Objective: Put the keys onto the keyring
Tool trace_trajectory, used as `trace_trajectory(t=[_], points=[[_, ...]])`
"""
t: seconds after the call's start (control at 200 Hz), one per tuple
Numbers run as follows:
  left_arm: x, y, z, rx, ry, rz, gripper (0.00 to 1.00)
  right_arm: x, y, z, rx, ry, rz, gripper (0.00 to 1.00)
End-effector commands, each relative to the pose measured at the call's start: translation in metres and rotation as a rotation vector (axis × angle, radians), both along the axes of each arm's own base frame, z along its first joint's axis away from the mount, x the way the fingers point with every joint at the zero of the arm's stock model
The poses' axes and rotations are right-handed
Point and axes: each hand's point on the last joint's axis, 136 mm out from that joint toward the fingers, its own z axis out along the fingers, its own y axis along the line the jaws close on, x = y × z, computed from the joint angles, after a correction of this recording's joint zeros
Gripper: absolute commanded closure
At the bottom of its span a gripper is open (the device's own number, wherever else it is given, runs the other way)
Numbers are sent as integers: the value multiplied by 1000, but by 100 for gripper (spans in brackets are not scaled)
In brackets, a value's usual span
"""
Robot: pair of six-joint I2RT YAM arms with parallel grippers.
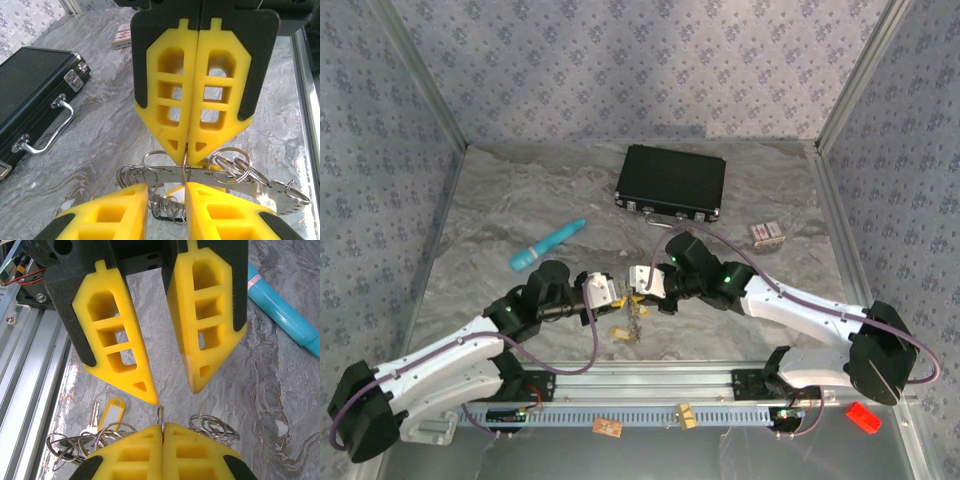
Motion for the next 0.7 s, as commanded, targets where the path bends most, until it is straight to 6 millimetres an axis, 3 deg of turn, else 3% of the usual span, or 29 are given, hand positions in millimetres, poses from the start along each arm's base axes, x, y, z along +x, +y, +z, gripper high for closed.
trace_trajectory(t=[0.0,0.37,0.64,0.7], points=[[-4,-7,11,-68,-9,-35,75,-2,6,32,67,-46,27,100],[-9,-14,4,-100,39,-67,77,-4,12,38,99,-57,23,100],[-10,-16,5,-103,31,-82,100,-6,11,41,125,-38,20,100],[-11,-16,6,-110,29,-83,100,-4,6,43,149,-11,0,80]])
